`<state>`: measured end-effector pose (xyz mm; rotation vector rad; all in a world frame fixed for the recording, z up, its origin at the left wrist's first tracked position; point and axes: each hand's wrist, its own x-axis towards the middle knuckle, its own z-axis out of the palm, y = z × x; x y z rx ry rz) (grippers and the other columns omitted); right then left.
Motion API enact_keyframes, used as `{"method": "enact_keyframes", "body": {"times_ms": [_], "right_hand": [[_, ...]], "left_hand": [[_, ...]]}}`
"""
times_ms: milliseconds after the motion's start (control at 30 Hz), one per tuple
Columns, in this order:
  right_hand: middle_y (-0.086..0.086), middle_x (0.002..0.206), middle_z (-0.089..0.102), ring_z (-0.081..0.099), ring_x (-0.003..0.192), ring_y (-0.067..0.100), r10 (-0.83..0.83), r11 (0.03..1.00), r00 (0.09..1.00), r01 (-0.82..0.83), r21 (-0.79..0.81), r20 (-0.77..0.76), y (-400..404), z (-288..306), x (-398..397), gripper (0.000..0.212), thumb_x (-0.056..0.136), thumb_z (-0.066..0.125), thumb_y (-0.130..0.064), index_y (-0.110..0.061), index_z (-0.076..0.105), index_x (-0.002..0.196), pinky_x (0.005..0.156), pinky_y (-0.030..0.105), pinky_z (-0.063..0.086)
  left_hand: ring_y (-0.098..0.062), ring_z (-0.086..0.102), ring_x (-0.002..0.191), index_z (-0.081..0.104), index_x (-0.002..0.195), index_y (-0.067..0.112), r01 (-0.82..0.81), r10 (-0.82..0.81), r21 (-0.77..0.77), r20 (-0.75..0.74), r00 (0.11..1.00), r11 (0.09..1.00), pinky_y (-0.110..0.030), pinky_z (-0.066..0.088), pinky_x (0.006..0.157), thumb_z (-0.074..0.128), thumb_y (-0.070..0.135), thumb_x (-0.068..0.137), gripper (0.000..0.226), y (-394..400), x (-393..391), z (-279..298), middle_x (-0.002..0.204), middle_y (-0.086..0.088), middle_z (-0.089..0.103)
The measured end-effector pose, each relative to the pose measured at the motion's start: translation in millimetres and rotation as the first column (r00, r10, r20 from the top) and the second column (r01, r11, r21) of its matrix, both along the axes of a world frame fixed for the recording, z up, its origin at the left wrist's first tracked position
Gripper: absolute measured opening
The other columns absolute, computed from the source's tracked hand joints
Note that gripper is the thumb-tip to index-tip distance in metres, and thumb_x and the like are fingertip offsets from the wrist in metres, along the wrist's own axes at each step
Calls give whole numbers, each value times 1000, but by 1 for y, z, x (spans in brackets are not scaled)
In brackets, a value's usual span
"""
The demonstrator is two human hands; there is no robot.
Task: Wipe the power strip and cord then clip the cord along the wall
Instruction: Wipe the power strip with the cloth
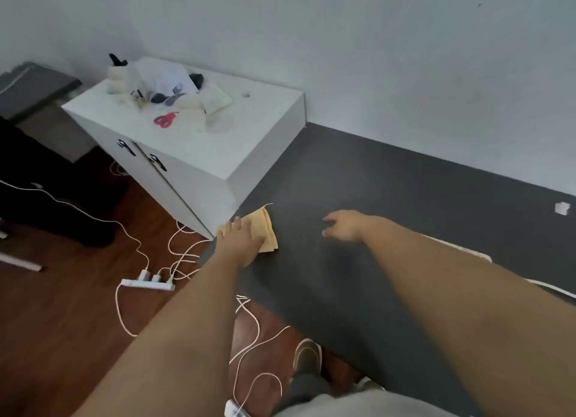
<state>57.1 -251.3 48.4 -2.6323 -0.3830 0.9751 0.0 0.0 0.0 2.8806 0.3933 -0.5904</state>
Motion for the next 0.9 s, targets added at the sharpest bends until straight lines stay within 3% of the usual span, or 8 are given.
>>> {"method": "enact_keyframes", "body": {"times_ms": [133,267,433,500,600,667,767,900], "right_hand": [[2,154,36,34,141,22,-159,969,980,178,170,-120,39,-23,-2,58,93,53,-36,-16,38,146,115,33,25],[5,155,33,34,141,24,-363,832,873,461,309,-326,83,-45,-10,64,93,56,-33,-14,31,149,114,34,28],[1,143,48,49,127,25,-530,672,758,648,358,-380,130,-66,-12,80,75,67,-38,-19,34,146,105,38,43],[3,125,62,60,111,25,-551,679,744,663,316,-378,140,-76,-9,70,65,71,-38,-17,51,128,93,40,52],[5,95,65,64,94,26,-578,699,731,673,243,-362,144,-76,-3,31,70,72,-28,-12,62,94,72,35,53],[4,95,65,63,93,25,-600,641,677,726,251,-425,138,-72,1,34,71,74,-27,-12,63,100,70,33,52],[5,107,69,65,97,22,-553,513,631,772,375,-544,115,-67,7,40,76,76,-22,-12,64,113,74,31,53],[12,113,70,67,104,28,-491,309,577,816,489,-653,79,-55,3,38,82,73,-15,-4,63,117,85,38,56]], "left_hand": [[-32,32,138,26,145,12,-219,220,8,-25,975,976,-49,23,115,36,42,96,58,31,-15,-15,150,-12,34],[-33,54,116,46,129,10,-298,297,-6,99,950,954,-42,40,98,38,34,91,45,41,-16,-29,128,-13,57],[-30,51,117,38,132,14,-392,464,-306,218,858,868,-39,43,97,66,35,72,70,33,-14,-35,128,-8,53],[-28,55,117,40,134,16,-458,604,-525,139,785,717,-34,45,91,74,29,71,72,29,-14,-33,129,-5,56],[-23,63,96,59,109,14,-513,659,-663,-41,751,545,-26,45,70,72,28,77,38,27,-7,-30,101,0,67],[-14,62,80,62,97,15,-494,623,-769,-163,765,405,-22,45,60,75,22,78,24,28,-1,-24,86,6,66],[-19,69,93,61,113,12,-415,540,-900,-286,792,132,-27,54,70,76,15,79,37,33,9,-17,104,-2,71],[-20,67,102,45,127,15,-345,468,-938,-287,836,41,-35,58,73,74,14,81,54,25,22,-6,120,-6,64]]}}
